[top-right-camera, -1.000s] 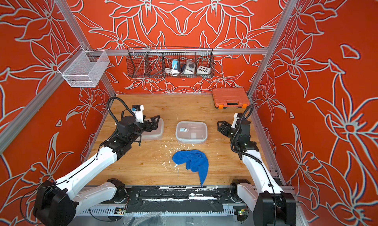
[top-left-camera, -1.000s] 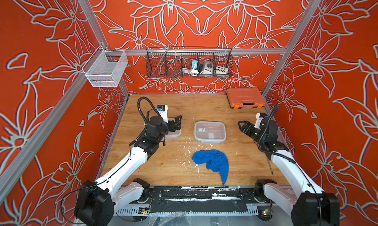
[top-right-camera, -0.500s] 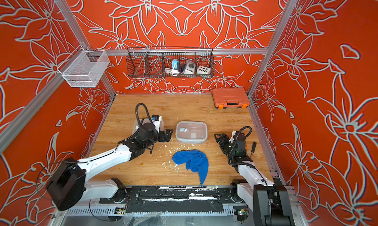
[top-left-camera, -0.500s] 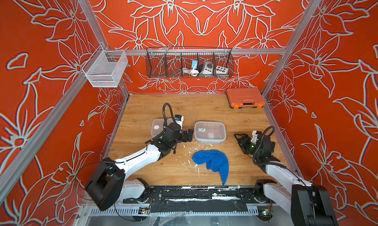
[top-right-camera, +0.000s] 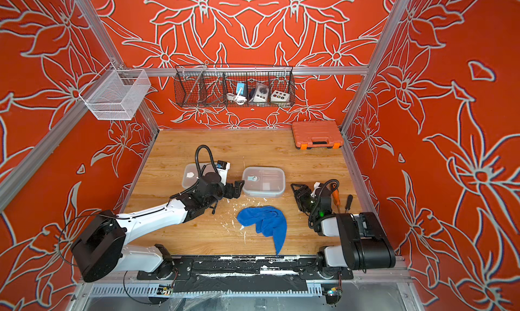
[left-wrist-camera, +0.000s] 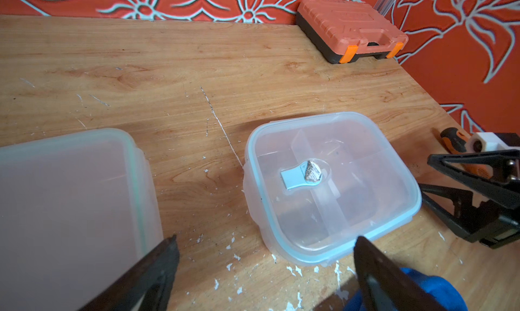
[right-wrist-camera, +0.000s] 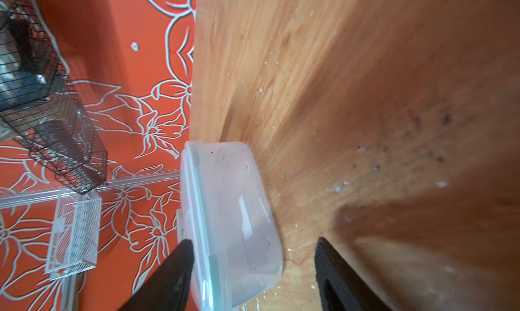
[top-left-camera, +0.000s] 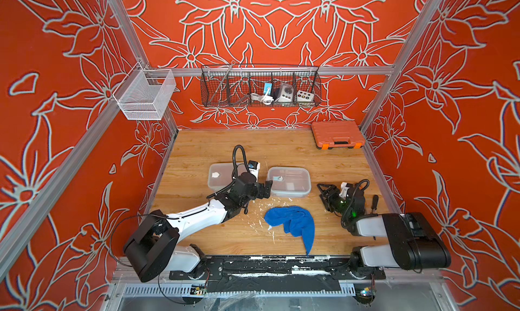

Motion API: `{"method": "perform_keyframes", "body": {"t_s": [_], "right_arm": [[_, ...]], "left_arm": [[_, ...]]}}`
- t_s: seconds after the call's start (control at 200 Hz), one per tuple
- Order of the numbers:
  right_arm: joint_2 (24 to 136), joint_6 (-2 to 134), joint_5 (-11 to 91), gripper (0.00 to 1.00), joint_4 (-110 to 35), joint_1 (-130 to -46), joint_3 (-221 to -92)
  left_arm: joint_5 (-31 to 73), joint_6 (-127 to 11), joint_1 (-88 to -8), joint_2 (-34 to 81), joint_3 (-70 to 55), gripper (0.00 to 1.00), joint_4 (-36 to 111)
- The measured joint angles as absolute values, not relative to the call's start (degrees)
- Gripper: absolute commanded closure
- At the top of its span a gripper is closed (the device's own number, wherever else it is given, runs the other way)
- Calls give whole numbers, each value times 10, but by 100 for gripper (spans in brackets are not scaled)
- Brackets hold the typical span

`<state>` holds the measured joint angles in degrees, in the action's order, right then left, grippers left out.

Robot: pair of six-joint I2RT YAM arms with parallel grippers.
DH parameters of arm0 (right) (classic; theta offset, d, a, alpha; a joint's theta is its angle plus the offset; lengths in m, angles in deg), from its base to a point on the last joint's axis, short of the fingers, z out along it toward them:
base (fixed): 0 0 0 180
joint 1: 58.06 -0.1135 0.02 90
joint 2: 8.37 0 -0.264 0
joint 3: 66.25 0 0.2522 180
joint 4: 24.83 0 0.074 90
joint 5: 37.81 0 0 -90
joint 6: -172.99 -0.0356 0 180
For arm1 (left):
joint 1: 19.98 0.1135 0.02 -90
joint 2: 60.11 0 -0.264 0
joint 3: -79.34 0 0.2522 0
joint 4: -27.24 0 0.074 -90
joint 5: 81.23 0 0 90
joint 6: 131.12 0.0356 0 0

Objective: Wipe the insides of the lunch boxes
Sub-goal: Open the fastener of the lunch box.

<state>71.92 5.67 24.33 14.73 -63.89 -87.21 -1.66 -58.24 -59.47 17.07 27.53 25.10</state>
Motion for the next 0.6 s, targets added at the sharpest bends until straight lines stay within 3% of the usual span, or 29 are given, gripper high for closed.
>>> {"method": "perform_keyframes", "body": {"t_s": [0.24, 0.47, 0.6], "right_arm": [[752, 7, 287, 32, 242, -692, -868], [883, -49, 352, 34, 368, -739, -863], [899, -53, 383, 34, 390, -767, -876]], "left_arm": [[-32, -545, -623, 207, 255, 5, 223], [-32, -500, -628, 273, 230, 7, 187], [-40, -481, -634, 303, 225, 8, 174]]}}
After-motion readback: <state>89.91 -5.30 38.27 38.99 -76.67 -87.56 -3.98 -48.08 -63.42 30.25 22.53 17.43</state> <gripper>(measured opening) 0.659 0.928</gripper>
